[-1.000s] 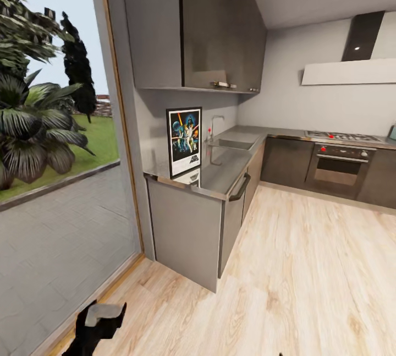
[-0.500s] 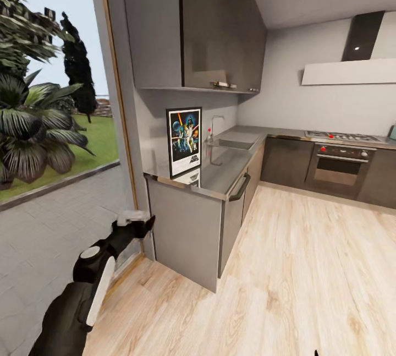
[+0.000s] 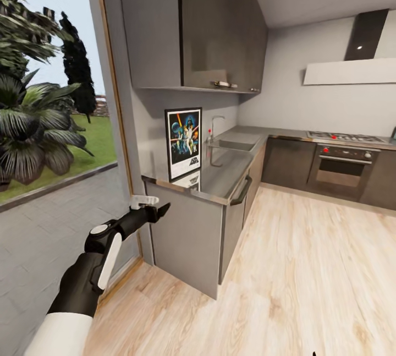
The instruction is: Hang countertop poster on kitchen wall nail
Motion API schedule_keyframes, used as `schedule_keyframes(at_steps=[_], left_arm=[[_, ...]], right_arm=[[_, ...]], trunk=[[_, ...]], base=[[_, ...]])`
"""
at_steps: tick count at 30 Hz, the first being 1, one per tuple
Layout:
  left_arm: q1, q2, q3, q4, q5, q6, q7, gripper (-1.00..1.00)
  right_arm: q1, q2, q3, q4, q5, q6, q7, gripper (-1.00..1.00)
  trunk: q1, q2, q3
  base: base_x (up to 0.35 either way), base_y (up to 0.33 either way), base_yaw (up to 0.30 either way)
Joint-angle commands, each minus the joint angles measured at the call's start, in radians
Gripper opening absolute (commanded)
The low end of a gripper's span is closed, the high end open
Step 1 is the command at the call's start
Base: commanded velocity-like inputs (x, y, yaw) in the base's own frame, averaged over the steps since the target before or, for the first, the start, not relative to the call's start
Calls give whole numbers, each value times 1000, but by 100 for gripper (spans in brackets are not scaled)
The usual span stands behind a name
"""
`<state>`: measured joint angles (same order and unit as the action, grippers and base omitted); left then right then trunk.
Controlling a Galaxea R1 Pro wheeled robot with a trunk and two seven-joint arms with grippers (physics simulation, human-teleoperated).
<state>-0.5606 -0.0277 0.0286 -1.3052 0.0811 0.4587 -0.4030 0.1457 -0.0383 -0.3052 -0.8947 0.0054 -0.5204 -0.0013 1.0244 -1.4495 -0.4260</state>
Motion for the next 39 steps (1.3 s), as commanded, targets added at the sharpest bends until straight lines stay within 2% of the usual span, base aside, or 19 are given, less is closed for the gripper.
schedule_keyframes(at_steps=[1,12,28,39], left_arm=[[-1,-1,4,0,8,9,-6,100],[-1,1,13,-4,7,8,-15,100],[-1,2,16,-5,7,8,-16,100],[-1,2,13,-5,9,8,-16,100]], right_arm=[[0,0,0,0,1,-1,0,100],[0,0,0,2,2,0,0,100],[0,0,0,3,2,1,0,100],[0,-1,0,14,2,2,0,100]], trunk=[[1,0,-1],[1,0,-1],[1,0,-1],[1,0,-1]], base=[[325,0,0],[314,9,0],[314,105,0],[169,-28,0]])
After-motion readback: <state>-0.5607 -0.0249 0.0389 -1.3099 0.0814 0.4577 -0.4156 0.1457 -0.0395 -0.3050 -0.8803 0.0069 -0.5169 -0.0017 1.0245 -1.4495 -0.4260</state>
